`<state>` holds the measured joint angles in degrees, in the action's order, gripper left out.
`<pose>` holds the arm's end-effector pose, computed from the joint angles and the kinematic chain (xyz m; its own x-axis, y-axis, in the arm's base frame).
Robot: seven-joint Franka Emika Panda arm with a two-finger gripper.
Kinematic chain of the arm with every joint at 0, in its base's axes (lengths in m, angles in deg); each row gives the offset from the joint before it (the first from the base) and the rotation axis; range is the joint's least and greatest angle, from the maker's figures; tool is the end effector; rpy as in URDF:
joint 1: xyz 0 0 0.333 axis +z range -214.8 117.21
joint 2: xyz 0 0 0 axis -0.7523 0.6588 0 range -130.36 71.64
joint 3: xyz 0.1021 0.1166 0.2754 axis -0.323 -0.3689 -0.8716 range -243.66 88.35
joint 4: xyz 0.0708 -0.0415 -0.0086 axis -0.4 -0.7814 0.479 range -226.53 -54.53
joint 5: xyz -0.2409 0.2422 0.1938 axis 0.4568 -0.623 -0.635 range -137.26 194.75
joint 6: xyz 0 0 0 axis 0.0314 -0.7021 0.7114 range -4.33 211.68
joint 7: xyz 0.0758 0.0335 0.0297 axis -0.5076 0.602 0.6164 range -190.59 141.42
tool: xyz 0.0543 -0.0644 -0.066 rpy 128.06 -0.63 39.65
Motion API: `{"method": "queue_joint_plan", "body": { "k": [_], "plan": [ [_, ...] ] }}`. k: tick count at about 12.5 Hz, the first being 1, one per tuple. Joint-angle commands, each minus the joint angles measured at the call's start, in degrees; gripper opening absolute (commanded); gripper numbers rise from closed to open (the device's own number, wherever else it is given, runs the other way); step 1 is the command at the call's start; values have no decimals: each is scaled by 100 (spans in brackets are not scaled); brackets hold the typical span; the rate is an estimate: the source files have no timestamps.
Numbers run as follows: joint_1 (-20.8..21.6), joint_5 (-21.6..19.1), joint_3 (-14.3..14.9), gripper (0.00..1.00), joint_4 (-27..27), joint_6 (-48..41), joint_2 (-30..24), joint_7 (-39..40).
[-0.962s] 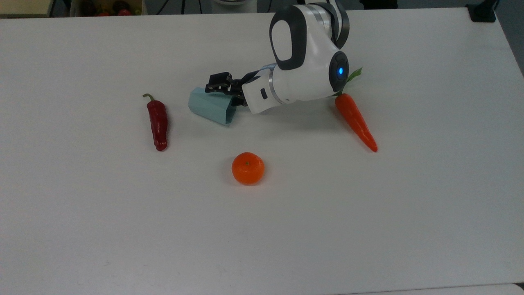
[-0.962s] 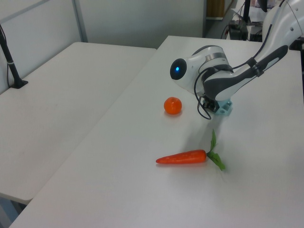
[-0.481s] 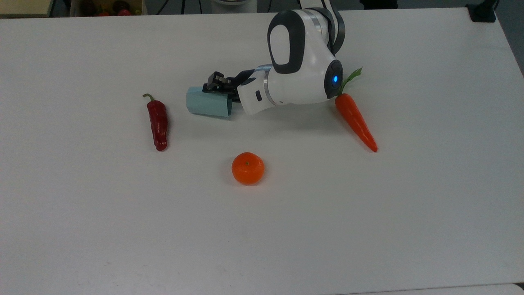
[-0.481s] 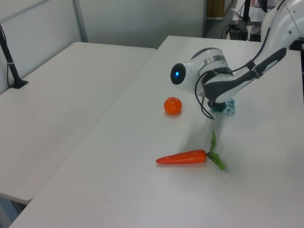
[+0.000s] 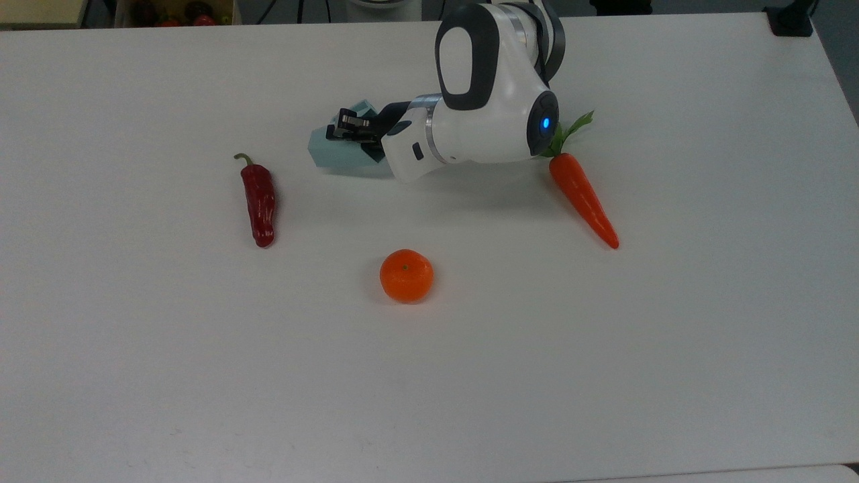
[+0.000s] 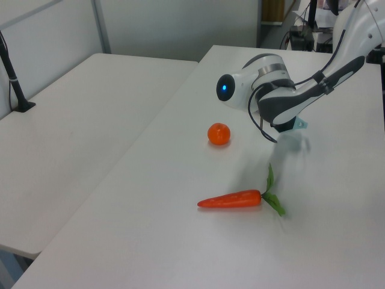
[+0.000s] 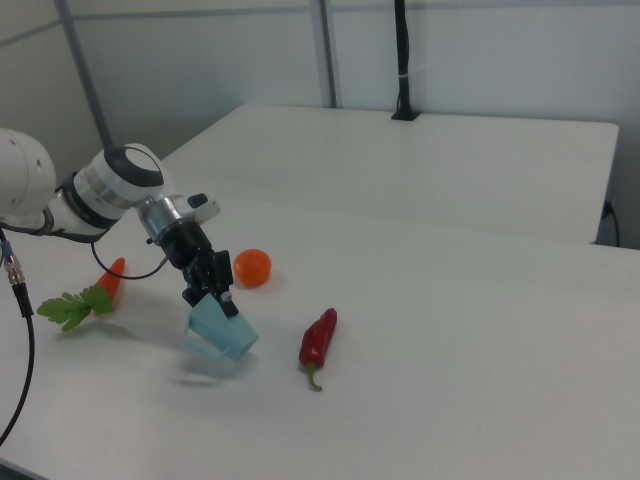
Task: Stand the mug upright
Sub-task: 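Rotate the held mug upward so its base rests on the table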
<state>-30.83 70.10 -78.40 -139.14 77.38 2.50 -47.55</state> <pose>0.6167 0.1242 0.3209 0.9366 -0.0951 -0.3373 0.2093 -0.6202 0.7560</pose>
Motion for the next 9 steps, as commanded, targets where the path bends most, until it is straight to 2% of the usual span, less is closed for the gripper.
{"method": "queue_joint_plan", "body": {
  "k": [1, 4, 6, 8, 9],
  "plan": [
    [-47, -555, -4, 0, -25, 198, -530, 240],
    [-83, -1513, -22, 3, -60, 1392, -795, 309],
    [-126, -2278, -22, 3, -77, 1965, -874, 773],
    [-249, -3077, -22, 3, -95, 2099, -936, 1982],
    [-276, -3316, -22, 4, -191, 2081, -945, 2633]
  ]
}}
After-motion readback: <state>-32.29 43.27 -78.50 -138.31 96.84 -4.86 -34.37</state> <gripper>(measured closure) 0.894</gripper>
